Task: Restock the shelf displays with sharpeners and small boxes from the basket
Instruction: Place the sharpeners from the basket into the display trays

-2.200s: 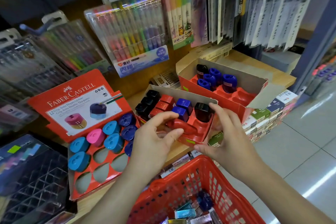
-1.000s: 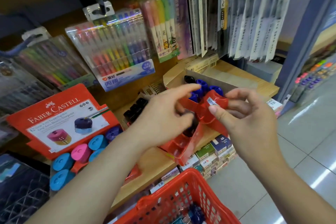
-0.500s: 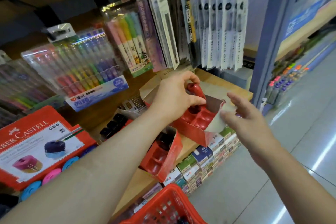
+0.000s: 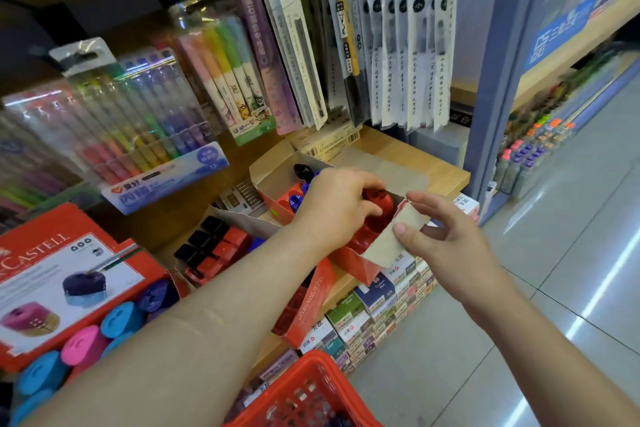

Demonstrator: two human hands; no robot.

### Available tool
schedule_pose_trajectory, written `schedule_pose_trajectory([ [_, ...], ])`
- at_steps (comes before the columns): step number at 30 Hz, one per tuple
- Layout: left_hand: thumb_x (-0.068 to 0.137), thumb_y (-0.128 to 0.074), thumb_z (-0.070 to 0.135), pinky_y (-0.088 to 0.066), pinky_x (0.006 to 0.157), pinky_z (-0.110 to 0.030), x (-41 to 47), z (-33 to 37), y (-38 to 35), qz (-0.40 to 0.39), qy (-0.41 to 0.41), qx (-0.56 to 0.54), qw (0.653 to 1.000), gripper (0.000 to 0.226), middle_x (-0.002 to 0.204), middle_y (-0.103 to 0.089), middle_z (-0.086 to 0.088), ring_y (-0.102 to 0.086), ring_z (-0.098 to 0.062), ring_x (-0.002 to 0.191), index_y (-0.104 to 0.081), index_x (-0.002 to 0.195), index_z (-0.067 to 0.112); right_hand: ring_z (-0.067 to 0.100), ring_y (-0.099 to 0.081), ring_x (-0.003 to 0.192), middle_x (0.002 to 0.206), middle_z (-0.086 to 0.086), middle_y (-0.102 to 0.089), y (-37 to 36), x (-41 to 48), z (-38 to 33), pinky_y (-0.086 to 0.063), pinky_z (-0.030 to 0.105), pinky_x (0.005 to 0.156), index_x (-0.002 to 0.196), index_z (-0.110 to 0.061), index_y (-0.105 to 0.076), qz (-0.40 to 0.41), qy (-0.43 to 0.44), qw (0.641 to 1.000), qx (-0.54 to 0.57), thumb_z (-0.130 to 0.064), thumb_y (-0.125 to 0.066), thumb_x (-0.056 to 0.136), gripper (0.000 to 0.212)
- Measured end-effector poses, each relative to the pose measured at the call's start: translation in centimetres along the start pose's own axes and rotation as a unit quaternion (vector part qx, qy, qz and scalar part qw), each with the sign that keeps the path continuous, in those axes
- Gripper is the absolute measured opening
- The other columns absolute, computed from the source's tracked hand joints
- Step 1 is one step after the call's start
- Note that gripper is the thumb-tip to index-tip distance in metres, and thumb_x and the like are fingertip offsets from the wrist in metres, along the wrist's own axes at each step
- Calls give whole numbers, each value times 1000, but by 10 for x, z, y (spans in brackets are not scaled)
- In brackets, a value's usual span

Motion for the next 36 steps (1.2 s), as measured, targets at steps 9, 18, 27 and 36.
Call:
schedule_pose_trajectory([
  [9, 95, -50, 27, -44, 89, -35, -9, -3, 8, -62, -32, 126, 990, 31, 124, -57, 9, -42, -15, 99, -62, 120, 42, 12, -63, 103, 117, -22, -56, -5, -7, -7, -56, 35, 81, 129, -37, -53, 12, 11, 999, -40, -28, -66, 90, 42],
  [18, 93, -53, 19, -42, 57, -12, -190, 11, 98, 127, 113, -158, 973, 25, 74, -69, 17, -60, 2, 62, -70, 93, 37, 6, -57, 101, 110, -12, -59, -10, -77, -98, -50, 31, 84, 116, -31, -60, -41, 216, 904, -367, -20, -59, 91, 28],
  [27, 90, -56, 7, -43, 63, -18, -396, -69, 49, 42, 350, -126, 927, 29, 65, -70, 9, -62, -2, 64, -69, 82, 32, 11, -59, 89, 103, -4, -68, -109, -207, -124, -36, 17, 69, 119, -21, -63, -466, 216, 662, -546, -20, -57, 93, 27],
  [36, 86, -57, 10, -48, 85, -32, -520, -102, -50, -133, 465, -86, 871, 24, 108, -70, -12, -64, -30, 104, -74, 101, 16, 28, -62, 105, 111, 8, -69, -184, -285, 18, -43, 30, 79, 119, -17, -64, -553, 162, 576, -580, -17, -53, 91, 31],
])
Point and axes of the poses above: each hand's wrist, its own x-axis towards the middle knuckle, its own y-axis out of the back of the hand, z = x × y, the point moved 4 cm from there along x, towards the middle knuckle
